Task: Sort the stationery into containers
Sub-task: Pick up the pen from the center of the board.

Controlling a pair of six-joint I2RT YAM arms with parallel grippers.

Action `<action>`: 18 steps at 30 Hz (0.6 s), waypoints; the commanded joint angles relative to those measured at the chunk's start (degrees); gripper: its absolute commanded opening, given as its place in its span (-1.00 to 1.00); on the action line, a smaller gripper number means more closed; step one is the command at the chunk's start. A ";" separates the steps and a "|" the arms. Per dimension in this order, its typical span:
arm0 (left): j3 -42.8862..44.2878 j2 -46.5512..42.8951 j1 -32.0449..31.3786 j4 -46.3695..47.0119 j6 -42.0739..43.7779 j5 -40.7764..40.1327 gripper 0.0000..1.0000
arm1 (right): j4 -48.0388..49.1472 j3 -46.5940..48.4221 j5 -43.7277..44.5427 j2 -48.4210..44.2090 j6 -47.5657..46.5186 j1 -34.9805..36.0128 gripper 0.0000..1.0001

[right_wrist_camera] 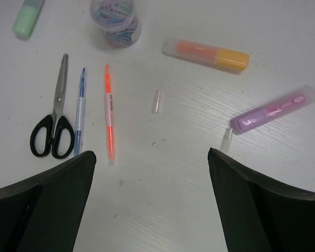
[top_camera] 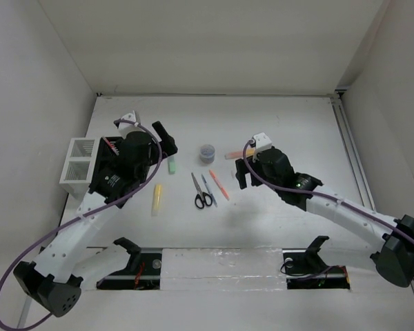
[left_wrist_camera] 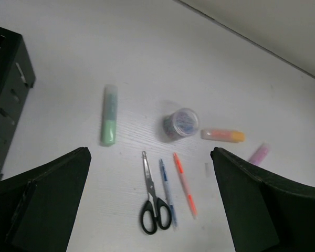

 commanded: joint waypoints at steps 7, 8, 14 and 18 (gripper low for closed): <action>0.27 14.86 -11.05 1.19 -20.15 1.72 1.00 | -10.40 8.42 18.88 -5.60 3.23 0.53 0.93; 3.76 17.24 -13.73 -2.03 -22.11 -3.45 1.00 | -10.40 8.43 18.89 -6.40 3.84 0.53 0.93; 9.42 32.01 -17.69 -6.73 -28.88 -3.50 1.00 | -11.71 8.43 16.52 -13.69 3.85 -0.70 0.93; 9.42 35.54 -20.60 -6.73 -32.84 -3.50 1.00 | -12.77 8.43 15.37 -16.24 3.85 -0.70 0.93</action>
